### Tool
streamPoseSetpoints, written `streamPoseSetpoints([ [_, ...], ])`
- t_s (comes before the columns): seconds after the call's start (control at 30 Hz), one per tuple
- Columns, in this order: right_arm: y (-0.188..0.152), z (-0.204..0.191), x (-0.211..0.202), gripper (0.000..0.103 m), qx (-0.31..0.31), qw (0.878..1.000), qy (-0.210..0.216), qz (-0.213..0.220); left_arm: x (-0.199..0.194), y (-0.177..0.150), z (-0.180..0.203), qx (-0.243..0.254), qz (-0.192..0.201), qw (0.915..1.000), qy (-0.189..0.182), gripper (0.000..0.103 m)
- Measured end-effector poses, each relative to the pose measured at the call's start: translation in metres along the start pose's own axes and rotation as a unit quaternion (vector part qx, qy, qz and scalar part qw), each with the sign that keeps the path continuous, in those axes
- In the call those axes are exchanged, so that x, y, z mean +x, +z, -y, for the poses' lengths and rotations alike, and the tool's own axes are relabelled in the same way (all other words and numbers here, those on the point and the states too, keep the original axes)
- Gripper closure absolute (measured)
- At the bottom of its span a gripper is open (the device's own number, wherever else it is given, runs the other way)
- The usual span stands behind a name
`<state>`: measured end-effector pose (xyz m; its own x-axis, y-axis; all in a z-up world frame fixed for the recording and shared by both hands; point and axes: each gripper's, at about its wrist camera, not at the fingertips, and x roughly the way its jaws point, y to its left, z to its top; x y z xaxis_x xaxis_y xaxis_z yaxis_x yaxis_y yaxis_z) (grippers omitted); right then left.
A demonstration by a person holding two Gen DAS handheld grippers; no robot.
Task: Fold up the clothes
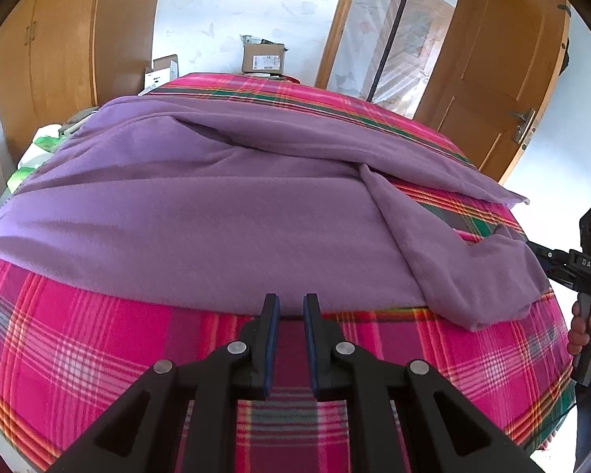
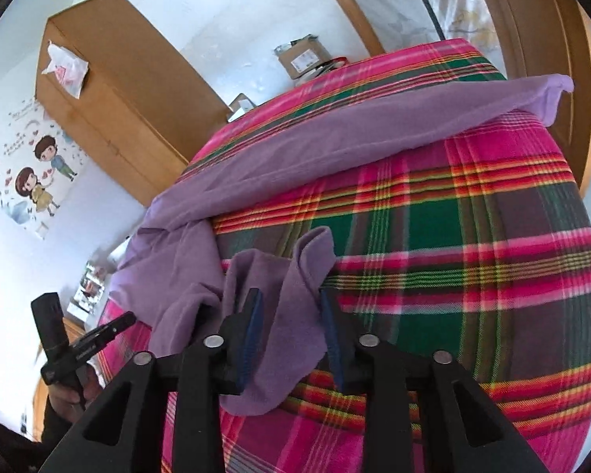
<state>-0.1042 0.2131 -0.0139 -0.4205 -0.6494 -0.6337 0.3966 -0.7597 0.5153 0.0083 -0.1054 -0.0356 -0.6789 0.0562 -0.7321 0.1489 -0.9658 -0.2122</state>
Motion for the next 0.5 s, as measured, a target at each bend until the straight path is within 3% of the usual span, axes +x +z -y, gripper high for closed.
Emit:
streamPoseSetpoints([
  [0.23, -0.011, -0.003, 0.001, 0.067, -0.004, 1.0, -0.004, 0.003, 0.0, 0.004, 0.02, 0.029, 0.007, 0.9996, 0.003, 0.091],
  [0.4, -0.018, -0.007, 0.007, 0.066, -0.015, 0.999, -0.039, 0.007, 0.011, 0.014, 0.028, 0.047, 0.016, 0.9985, 0.026, 0.091],
  [0.5, -0.019, -0.006, 0.01, 0.066, -0.008, 0.999, -0.035, 0.005, 0.018, 0.017, 0.028, 0.041, 0.011, 0.9986, 0.033, 0.091],
])
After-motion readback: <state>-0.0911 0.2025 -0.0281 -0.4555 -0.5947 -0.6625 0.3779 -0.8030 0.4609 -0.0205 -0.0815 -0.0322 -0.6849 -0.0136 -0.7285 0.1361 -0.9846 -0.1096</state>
